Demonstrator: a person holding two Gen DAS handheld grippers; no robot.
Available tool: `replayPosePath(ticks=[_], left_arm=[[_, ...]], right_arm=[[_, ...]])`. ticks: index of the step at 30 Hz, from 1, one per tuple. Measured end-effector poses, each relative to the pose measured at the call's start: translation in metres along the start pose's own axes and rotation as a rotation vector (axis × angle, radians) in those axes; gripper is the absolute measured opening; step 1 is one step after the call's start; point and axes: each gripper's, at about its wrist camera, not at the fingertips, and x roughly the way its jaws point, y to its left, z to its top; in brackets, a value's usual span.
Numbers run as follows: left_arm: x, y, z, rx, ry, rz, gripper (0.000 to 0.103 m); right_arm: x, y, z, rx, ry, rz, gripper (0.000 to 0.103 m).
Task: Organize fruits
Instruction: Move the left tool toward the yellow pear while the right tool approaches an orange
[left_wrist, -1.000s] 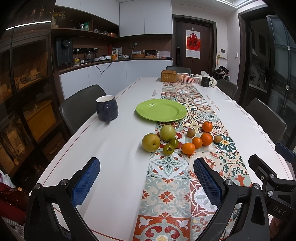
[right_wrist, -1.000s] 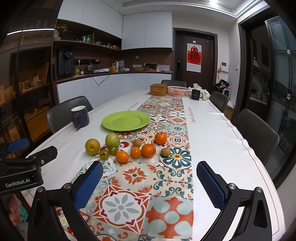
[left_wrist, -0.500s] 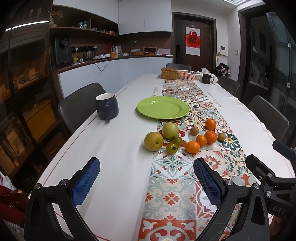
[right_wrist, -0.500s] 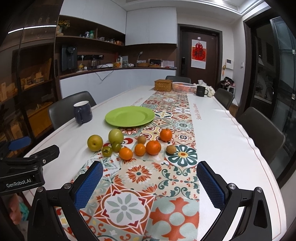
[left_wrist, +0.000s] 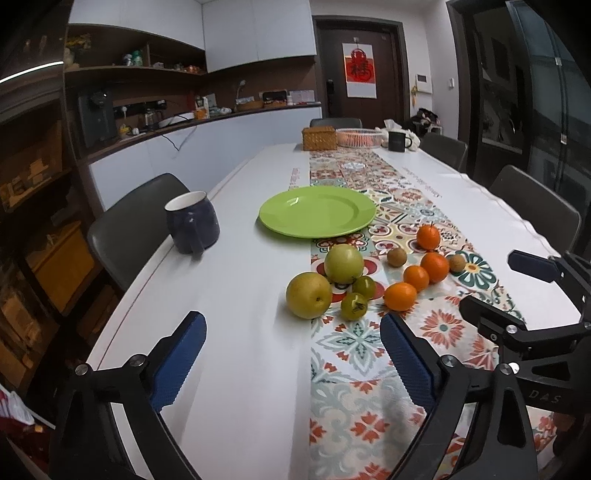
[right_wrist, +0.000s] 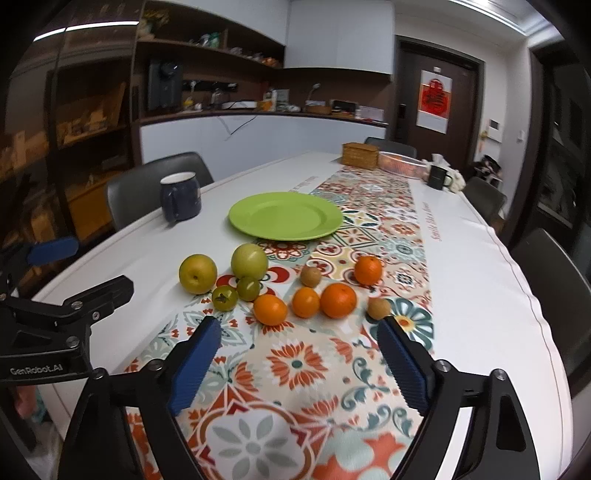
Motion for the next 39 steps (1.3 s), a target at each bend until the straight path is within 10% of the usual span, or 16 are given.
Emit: replayPosePath(ticks=[17,39], left_arm=[[0.084,0.005,0.006,0.037,0.151,-0.057,0.073],[0.135,-0.006,0.015,0.048,0.260,-0.143,0.057]], right_arm=[[0.085,0.016,0.005,-0.063,0.175,0.127,0.054],[0.117,0.012,0.008,-0.036,0.247,0.178,0.039]])
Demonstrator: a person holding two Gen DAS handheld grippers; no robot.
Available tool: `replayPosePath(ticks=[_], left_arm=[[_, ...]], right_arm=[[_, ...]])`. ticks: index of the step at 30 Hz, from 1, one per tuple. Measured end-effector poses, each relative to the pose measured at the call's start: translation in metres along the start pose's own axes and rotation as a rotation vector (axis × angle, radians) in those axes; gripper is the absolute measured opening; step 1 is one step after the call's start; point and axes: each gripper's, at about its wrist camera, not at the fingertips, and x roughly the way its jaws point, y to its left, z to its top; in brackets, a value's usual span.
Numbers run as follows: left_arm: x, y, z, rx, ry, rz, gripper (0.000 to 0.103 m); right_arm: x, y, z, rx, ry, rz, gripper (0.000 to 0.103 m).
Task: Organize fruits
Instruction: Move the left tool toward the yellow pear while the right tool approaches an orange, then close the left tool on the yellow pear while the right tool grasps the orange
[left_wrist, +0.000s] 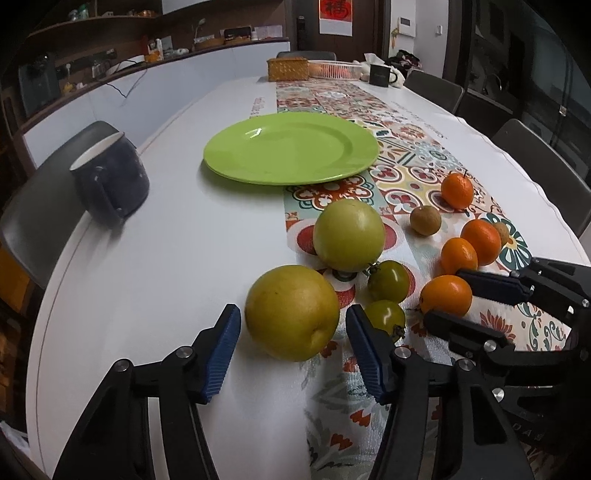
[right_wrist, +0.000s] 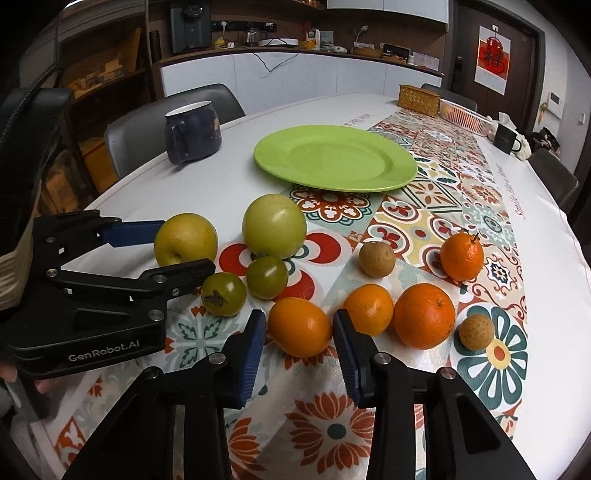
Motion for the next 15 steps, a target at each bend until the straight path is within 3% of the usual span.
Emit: replayPosePath(ticks=[3,15], left_arm=[[0.002,0.001,0.001,-0.009,0.006,0.004,0.049],[-0.008,-0.002,-0.001,-0.016,0.009,-0.008,0.049]], right_arm=[[0.006,-0.003,-0.002,0.020,0.025,0.022,0.037],[-0.008,-0.008,0.002,0.040,-0.032,0.030,0.037]])
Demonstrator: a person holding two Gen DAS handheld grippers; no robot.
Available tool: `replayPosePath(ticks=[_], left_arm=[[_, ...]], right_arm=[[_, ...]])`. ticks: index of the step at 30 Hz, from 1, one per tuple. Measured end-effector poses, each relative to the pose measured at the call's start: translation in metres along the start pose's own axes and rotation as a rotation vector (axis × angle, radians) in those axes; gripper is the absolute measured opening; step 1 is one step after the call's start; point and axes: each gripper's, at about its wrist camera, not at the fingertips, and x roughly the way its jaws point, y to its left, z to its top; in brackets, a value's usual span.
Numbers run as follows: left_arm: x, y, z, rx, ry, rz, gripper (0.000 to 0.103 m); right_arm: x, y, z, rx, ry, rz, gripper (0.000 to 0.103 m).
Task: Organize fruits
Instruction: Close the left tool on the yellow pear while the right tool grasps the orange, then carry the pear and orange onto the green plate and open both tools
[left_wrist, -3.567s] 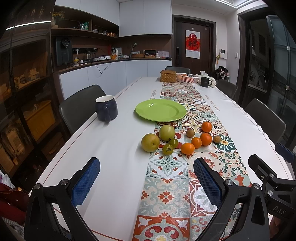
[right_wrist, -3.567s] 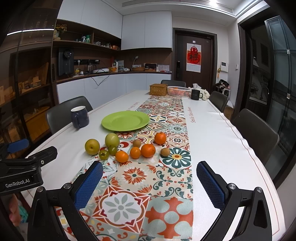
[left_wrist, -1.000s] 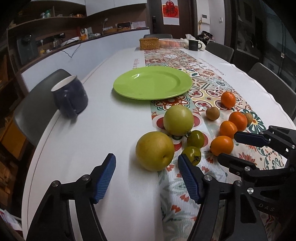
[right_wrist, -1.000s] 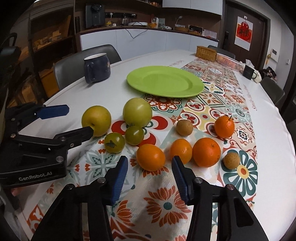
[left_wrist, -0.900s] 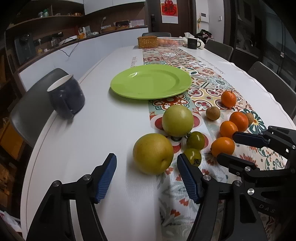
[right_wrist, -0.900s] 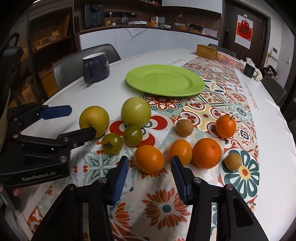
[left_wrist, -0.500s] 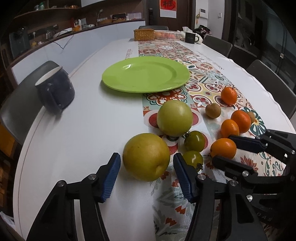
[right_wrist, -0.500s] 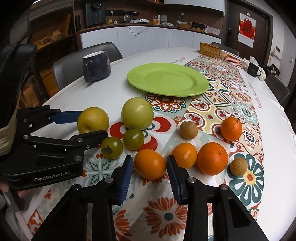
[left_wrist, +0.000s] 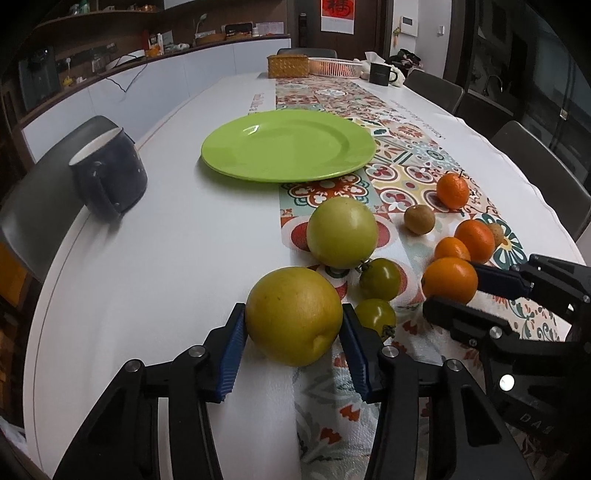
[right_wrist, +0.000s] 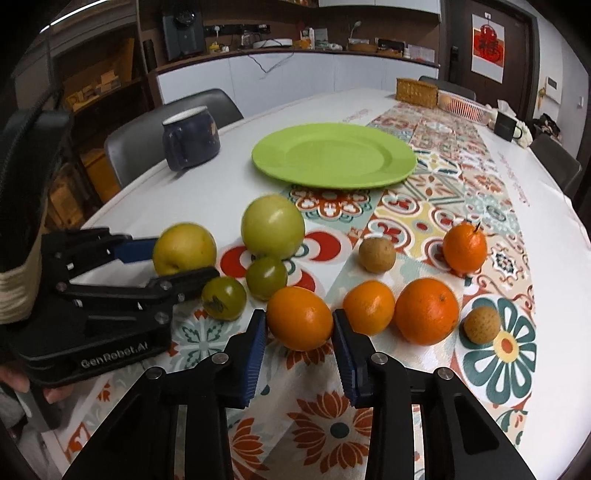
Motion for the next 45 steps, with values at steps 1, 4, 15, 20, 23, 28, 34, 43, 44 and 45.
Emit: replayPosePath(ticks=[1,4,15,20,23,28,34,43,44,45], left_arm=[[-0.003,0.000,0.001,-0.003,-0.005,-0.001,0.049],[-0.014,0.000,0.005,-0.012,-0.025,-0.007,0.049],[-0.041,0.008,0.050,-0.018,-0.109,-0.010,0.048],[-0.039,0.013,0.078,-0.013,-0.136,-0.009,0.048],[-0.032,0.019,0.097,-0.012,-0.141,-0.013,0.048],[-0.013,0.027,0.119,0.000,-0.134,0.008,0.048],[0.026,0.039,0.138,-0.015,-0.067,-0.017,0.048],[0.073,0.041,0.141,-0.031,0.049,-0.053,0.048],[0.076,0.040,0.140,-0.033,0.060,-0.058,0.048],[0.079,0.041,0.140,-0.034,0.068,-0.063,0.049]], right_arm=[[-0.003,0.000,0.001,0.000,-0.008,-0.001,0.037],[-0.009,0.000,0.006,0.009,-0.026,0.010,0.037],[-0.031,-0.010,0.051,-0.012,-0.140,0.002,0.037],[-0.028,-0.018,0.084,-0.031,-0.161,-0.001,0.037],[-0.021,-0.027,0.106,-0.030,-0.164,0.005,0.037],[0.004,-0.038,0.135,-0.030,-0.135,0.002,0.037],[0.046,-0.052,0.156,-0.018,-0.046,0.001,0.037],[0.102,-0.068,0.160,0.025,0.104,0.029,0.037],[0.105,-0.068,0.160,0.029,0.112,0.030,0.037],[0.108,-0.069,0.159,0.031,0.119,0.030,0.037]])
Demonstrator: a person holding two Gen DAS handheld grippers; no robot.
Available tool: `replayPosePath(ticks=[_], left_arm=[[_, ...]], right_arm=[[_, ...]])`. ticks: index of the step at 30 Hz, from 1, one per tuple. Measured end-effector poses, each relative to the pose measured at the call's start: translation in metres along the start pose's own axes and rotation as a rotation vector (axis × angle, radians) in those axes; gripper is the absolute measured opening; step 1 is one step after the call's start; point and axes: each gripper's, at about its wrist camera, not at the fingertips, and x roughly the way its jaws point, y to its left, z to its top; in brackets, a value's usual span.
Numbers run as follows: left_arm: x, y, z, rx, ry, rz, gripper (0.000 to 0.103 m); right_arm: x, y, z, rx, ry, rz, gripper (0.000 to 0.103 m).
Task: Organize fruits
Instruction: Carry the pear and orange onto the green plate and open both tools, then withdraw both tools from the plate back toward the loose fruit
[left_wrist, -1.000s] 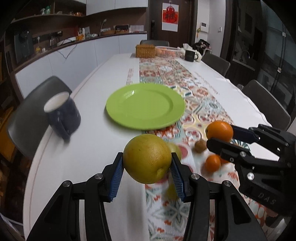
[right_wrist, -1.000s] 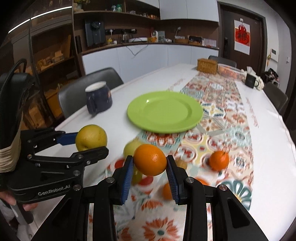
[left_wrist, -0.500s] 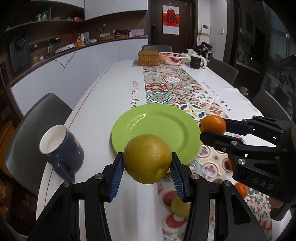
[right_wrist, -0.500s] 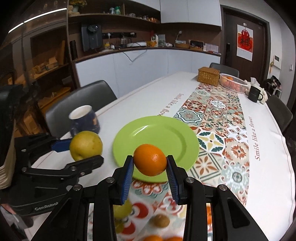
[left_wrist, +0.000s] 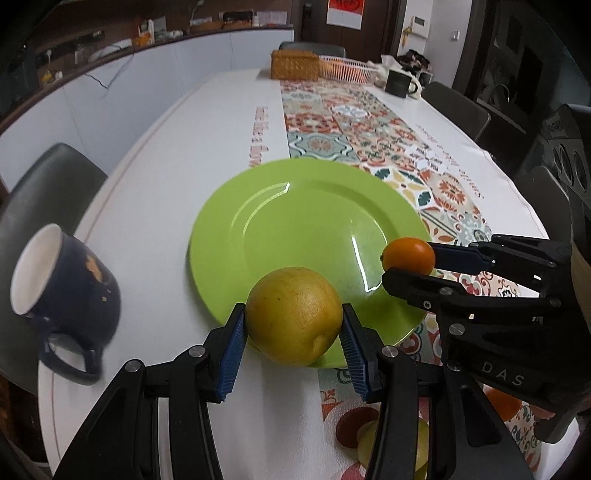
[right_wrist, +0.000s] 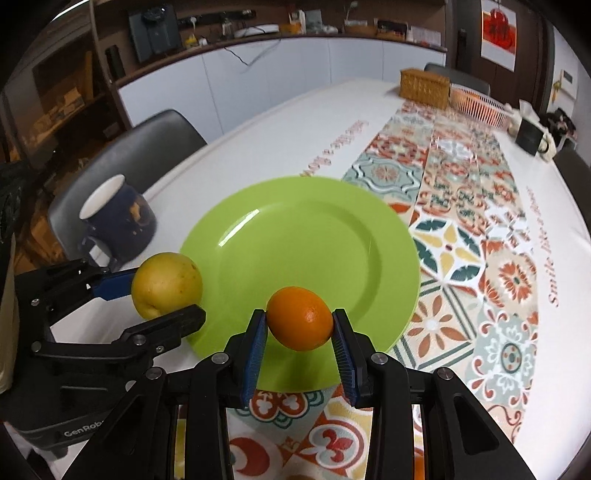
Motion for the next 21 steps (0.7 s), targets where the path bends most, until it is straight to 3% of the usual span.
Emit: replayPosePath(ticks=[5,8,12,21], left_arm=[[0.008,0.001,0.000,-0.009,0.033,0.003,0.052],[-0.004,0.000,-0.001,0.004,-0.014,0.038,0.063],[-0.028,-0.003,-0.007,0.024,-0.056,0.064,0.063],[-0.097,-0.019,-0.032,0.016,-0.193,0.110,0.081]], right_arm=[[0.008,-0.003,-0.002,0.003,0.014,-0.012,0.038],[0.004,-0.006,-0.003,0.015,0.005,-0.036,0.048],[-0.018,-0.008,-0.009,0.021,-0.046,-0.058,0.048],[-0.094,0.008,-0.036,0.026,-0.208,-0.094,0.055]])
